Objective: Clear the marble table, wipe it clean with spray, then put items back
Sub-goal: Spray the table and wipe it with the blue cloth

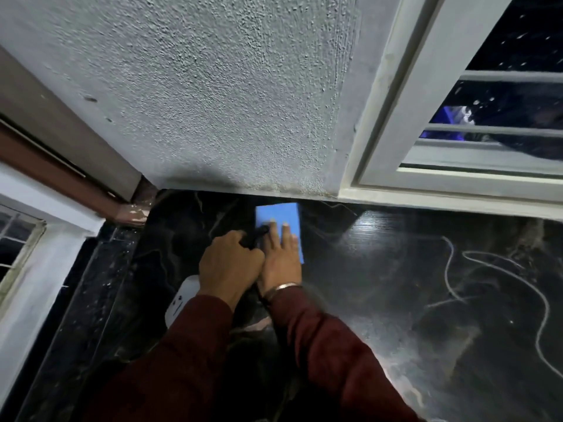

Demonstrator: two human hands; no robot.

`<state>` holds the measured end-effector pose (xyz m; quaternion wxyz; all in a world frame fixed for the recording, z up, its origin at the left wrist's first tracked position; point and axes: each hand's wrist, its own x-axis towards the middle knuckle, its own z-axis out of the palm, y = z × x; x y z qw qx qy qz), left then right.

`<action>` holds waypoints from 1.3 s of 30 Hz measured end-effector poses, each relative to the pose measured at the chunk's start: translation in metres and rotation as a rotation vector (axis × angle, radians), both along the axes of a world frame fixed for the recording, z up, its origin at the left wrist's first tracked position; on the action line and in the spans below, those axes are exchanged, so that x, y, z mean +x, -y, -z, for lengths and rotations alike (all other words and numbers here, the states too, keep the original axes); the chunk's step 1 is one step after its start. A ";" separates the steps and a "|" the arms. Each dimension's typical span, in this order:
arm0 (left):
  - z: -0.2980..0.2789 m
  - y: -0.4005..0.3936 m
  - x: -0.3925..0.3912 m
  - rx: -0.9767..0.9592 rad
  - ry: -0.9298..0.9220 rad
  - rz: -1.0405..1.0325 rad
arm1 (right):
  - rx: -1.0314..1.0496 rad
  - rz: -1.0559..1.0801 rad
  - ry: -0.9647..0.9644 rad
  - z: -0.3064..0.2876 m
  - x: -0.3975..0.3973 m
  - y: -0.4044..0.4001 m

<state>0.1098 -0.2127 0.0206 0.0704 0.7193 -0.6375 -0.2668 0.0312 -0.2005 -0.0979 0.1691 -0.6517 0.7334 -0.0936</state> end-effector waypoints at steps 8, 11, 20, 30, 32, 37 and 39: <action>-0.009 -0.002 -0.012 -0.018 -0.007 0.004 | -0.028 -0.041 -0.013 0.000 -0.082 -0.003; -0.013 -0.007 -0.029 -0.009 -0.059 0.043 | -0.044 0.153 -0.125 0.007 -0.164 -0.054; -0.014 -0.034 -0.065 -0.008 -0.080 0.135 | -0.040 0.358 -0.222 0.010 -0.153 -0.098; -0.014 -0.062 -0.079 0.000 -0.107 0.180 | -0.131 -0.073 -0.279 0.009 -0.202 -0.173; -0.014 -0.067 -0.073 -0.023 -0.133 0.183 | -0.076 0.251 -0.270 0.003 -0.245 -0.173; -0.013 -0.075 -0.064 -0.033 -0.150 0.223 | -0.043 0.383 -0.285 0.003 -0.143 -0.165; -0.016 -0.079 -0.064 -0.027 -0.135 0.239 | -0.008 0.000 -0.251 0.007 -0.069 -0.184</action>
